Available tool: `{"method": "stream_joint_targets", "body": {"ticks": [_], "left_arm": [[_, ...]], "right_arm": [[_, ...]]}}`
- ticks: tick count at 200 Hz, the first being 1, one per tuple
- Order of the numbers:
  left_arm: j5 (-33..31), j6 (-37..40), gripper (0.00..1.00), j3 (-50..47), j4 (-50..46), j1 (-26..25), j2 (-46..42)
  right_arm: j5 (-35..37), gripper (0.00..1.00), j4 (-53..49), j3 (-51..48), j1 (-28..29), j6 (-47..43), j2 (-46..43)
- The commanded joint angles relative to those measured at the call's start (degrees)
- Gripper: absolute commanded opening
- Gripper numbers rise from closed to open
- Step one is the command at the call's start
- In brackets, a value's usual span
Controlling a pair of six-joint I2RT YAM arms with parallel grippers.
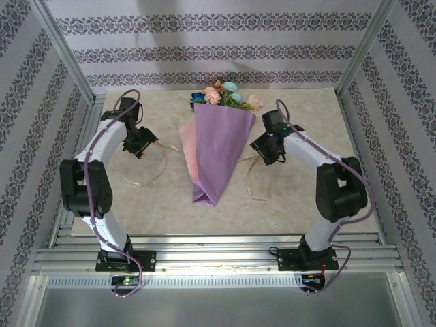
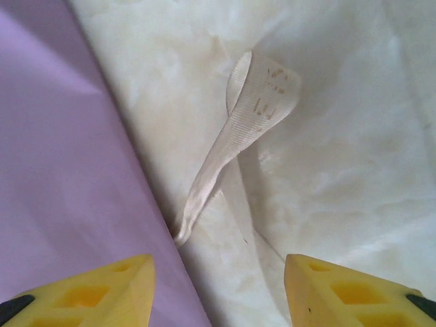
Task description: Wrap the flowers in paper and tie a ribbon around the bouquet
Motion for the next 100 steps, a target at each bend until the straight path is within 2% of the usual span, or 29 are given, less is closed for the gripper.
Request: {"method": "stream_joint_targets", "body": {"ticks": [1,13,22,35,55,68,82,92,100], "left_arm": [[-2.9,16.7,0.53,-3.2,-9.0,0.3,1.4],[-2.0,21.4,0.53,-4.6,-8.6,0.2,3.4],[-0.8,24.0,0.53,-6.5,-6.1,0.0,3.9],[0.4,25.7,0.53,-8.6,-3.8,-0.3,4.6],[0.2,25.0,0.54,-10.2,-3.3,-0.3,5.3],[0.4,24.0,0.54,-11.8,-1.7,-0.3,5.4],[5.1,20.8,0.5,-11.9,0.6,-0.5,4.7],[8.2,17.2,0.48,-13.5,6.1,-2.3,1.3],[8.2,14.6,0.48,-14.1,9.1,-4.1,-1.0]], "right_arm": [[0.2,0.48,-5.1,-1.3,-0.8,-16.1,-1.9],[-1.9,0.46,-6.6,1.9,1.3,-21.8,-0.6],[-7.0,0.43,-5.2,3.7,3.0,-23.2,0.9],[-14.0,0.36,-1.5,6.9,6.1,-22.8,3.7],[-18.9,0.36,1.4,13.2,11.9,-20.3,11.0],[-19.6,0.35,2.2,16.5,14.1,-17.7,15.1],[-17.3,0.35,3.2,17.5,15.4,-16.3,16.0],[-15.3,0.35,3.3,16.7,15.6,-16.0,15.4],[-13.6,0.35,3.2,15.4,15.3,-15.9,14.4]]}}
